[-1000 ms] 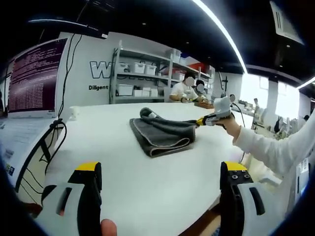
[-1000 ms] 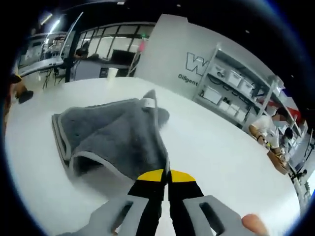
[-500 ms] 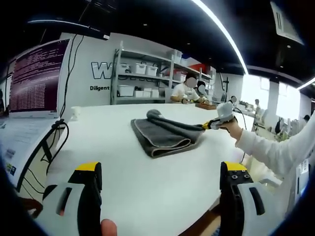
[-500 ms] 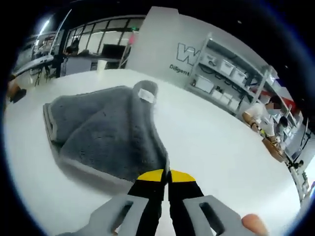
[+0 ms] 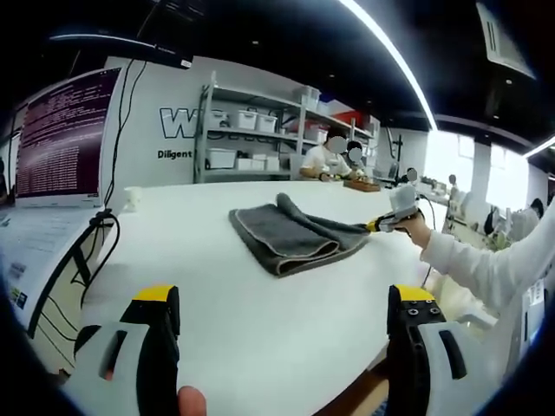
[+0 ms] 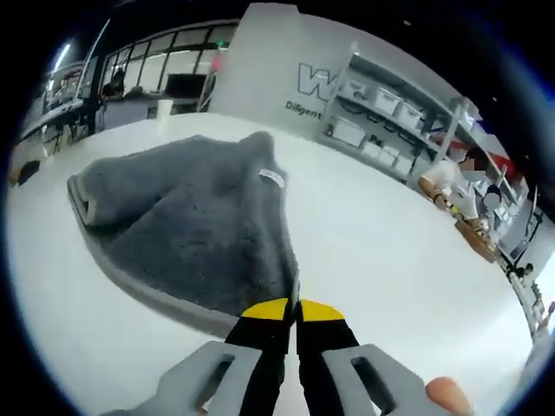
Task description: Open the folded towel by lifting each exposed corner and separating the folded layers until the towel lies flat within the target outline without major curled edges
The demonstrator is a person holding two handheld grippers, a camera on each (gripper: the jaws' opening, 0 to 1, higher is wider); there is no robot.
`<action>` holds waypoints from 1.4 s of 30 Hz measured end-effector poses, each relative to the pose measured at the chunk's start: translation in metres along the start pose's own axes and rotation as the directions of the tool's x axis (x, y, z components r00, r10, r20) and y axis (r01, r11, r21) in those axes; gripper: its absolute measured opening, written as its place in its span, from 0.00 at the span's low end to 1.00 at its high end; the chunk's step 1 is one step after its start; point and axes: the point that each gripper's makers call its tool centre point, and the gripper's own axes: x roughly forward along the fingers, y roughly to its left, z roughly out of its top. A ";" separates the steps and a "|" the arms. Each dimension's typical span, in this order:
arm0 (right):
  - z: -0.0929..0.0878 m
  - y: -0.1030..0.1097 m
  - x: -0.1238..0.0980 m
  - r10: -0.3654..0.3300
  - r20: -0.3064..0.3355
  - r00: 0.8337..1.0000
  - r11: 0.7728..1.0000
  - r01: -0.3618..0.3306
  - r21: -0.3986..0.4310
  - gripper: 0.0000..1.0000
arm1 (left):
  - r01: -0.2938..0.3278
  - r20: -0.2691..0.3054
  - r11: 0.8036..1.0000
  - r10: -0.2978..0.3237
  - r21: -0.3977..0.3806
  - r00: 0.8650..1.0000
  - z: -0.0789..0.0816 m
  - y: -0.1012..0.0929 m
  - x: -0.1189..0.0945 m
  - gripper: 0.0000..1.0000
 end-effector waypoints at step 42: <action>-0.024 -0.032 -0.052 -0.030 0.134 0.990 0.984 0.006 0.177 0.19 | 0.000 -0.008 1.000 0.000 0.007 1.000 -0.002 -0.003 0.002 0.99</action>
